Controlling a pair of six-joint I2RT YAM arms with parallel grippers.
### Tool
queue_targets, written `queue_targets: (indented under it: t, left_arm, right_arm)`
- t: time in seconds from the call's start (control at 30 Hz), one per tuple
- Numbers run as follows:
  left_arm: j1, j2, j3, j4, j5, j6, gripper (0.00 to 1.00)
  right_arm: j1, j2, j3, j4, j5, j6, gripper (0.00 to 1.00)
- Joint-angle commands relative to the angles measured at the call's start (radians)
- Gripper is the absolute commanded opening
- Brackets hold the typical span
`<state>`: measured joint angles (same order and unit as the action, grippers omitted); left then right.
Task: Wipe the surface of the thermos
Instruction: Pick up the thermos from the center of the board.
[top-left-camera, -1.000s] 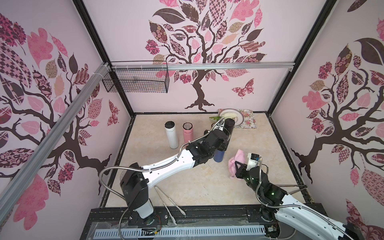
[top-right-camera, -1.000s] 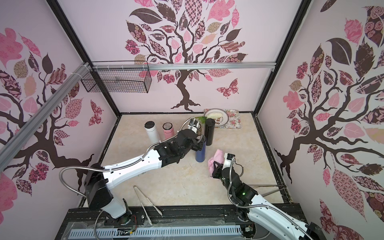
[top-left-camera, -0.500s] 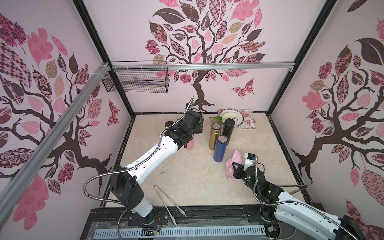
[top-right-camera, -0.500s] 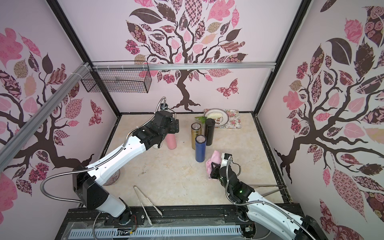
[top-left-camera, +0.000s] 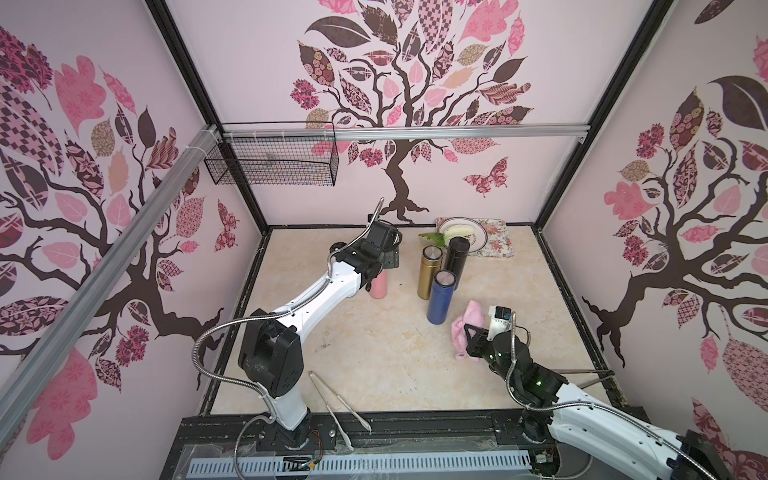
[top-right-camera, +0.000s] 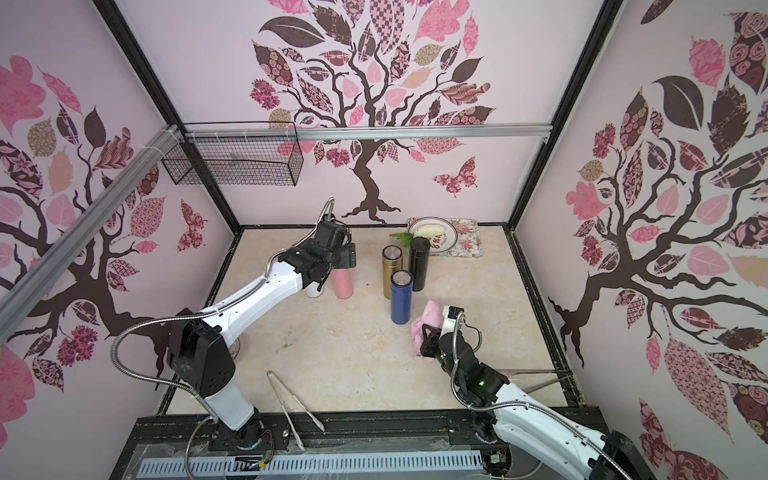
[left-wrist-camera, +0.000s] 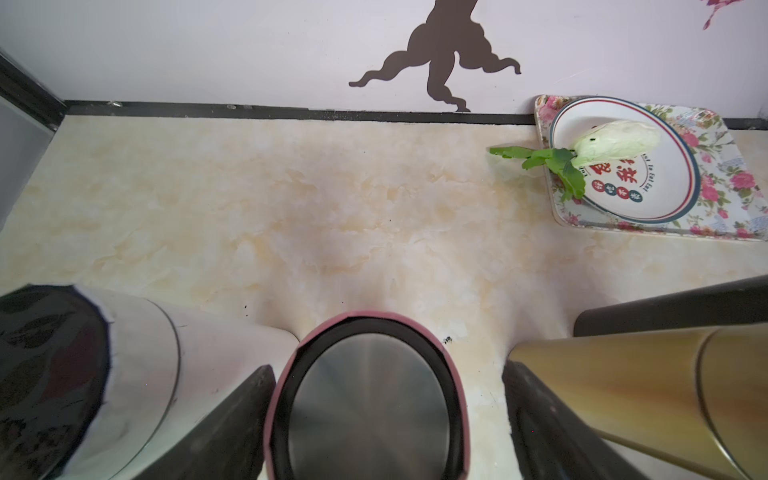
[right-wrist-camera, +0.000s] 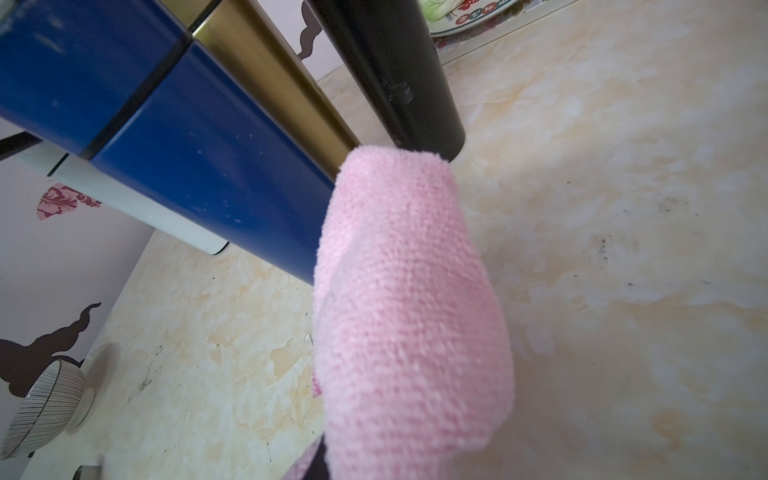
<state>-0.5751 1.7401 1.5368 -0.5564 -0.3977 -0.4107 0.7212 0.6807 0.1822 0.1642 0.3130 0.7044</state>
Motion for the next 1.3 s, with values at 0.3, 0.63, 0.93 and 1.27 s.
queue_targets:
  t: [0.3, 0.63, 0.93, 1.27]
  left_arm:
    - [0.01, 0.078, 0.025, 0.034, -0.035, -0.013, 0.84]
    - [0.012, 0.11, -0.023, 0.088, -0.046, -0.005, 0.78]
    - [0.012, 0.086, -0.082, 0.129, -0.011, 0.023, 0.09]
    - [-0.018, -0.254, -0.337, 0.136, 0.307, -0.165, 0.0]
  right_arm:
    - [-0.004, 0.019, 0.005, 0.042, 0.0, 0.002, 0.0]
    - [-0.004, -0.027, 0.001, 0.019, -0.016, 0.003, 0.0]
    - [-0.004, -0.077, -0.02, -0.001, -0.1, 0.013, 0.0]
    - [0.04, -0.01, 0.077, 0.027, -0.806, -0.059, 0.0]
